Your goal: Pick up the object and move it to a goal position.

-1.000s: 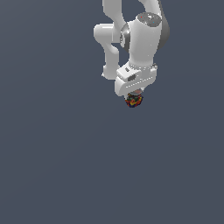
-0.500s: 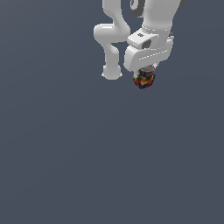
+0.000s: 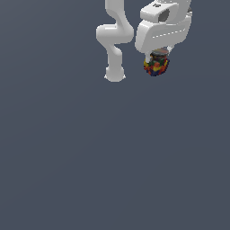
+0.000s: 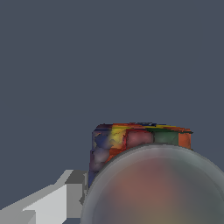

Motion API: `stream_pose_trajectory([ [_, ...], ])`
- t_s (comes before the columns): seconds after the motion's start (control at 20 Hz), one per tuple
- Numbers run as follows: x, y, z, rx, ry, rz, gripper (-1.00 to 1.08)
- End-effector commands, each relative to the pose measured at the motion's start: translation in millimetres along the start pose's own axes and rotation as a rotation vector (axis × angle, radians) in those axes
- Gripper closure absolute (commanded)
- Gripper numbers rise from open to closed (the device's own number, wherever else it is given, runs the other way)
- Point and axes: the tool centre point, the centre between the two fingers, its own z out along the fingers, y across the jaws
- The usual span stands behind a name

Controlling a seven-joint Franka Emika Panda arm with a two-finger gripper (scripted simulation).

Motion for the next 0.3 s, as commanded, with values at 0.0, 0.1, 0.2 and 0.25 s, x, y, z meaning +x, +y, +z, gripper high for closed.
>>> stream_pose_trajectory([
  [0.0,0.6,-3.0,-10.3,-0.001,0.002,0.001,1.08],
  [0.1,1.0,-4.5,-14.4,-0.001,0.002,0.001,1.08],
  [0.2,1.1,-4.8,-16.4,0.0,0.002,0.001,1.08],
  [0.25,1.2,-4.9,-16.7,0.0,0.002,0.001,1.08],
])
